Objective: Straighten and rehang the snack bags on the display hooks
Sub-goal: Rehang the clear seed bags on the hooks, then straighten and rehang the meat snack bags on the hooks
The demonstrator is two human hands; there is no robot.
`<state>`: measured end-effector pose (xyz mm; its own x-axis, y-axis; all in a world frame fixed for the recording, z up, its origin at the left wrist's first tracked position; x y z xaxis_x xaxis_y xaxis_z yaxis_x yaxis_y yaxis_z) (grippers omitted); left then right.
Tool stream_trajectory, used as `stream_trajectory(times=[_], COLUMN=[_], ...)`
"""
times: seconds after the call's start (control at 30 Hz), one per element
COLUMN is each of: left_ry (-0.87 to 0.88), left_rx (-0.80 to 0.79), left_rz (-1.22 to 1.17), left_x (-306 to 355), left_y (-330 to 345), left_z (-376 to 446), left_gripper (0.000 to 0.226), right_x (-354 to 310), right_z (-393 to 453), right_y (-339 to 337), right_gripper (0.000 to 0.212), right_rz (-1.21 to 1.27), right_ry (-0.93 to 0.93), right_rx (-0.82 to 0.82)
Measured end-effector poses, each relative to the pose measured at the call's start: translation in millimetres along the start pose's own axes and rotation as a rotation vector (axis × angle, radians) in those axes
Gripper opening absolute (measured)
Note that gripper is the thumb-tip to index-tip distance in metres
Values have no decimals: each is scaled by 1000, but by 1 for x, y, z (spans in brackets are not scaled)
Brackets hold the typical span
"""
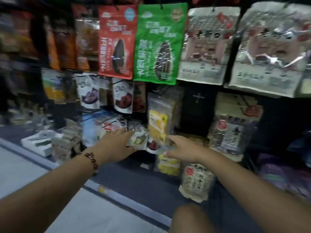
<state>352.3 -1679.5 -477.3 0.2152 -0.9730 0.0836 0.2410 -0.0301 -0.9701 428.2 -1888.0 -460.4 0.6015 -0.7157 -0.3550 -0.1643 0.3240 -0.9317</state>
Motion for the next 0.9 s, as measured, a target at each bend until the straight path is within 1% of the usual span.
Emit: stream_trajectory(times=[0.13, 0.23, 0.3, 0.37, 0.43, 0.57, 0.67, 0.77, 0.9], left_ry=[-188, -307, -344, -373, -381, -338, -307, -291, -302], left_rx=[-7, 20, 54, 89, 114, 118, 109, 91, 90], left_rz=[67, 37, -2, -10, -5, 42, 108, 116, 129], left_x=[-78, -124, -148, -166, -181, -205, -206, -195, -186], left_y=[11, 25, 40, 53, 64, 83, 104, 128, 133], left_z=[-18, -19, -11, 3, 24, 72, 86, 77, 57], left_gripper=[72, 73, 73, 73, 74, 75, 73, 69, 68], right_x=[-52, -80, -90, -98, -104, -108, -105, -95, -92], right_z=[50, 84, 109, 138, 169, 219, 228, 222, 212], right_y=[58, 95, 114, 129, 142, 170, 189, 193, 183], right_gripper=[81, 77, 76, 72, 69, 67, 71, 75, 74], right_rz=[89, 165, 209, 260, 264, 135, 45, -30, -72], right_ry=[-117, -165, -168, -134, -110, -137, -154, -178, -223], right_rx=[-57, -78, -53, 5, 69, 174, 144, 106, 140])
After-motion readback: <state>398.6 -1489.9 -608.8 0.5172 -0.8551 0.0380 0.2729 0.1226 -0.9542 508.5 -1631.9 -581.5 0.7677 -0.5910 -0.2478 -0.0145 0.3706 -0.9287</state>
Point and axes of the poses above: each hand's wrist, its own z-axis towards the middle knuckle, its own y-axis out of the palm, x = y × z, the point moved 4 cm from there along z, towards the middle knuckle, and after that the axes turned 11 degrees about x, right-handed, at the moved point
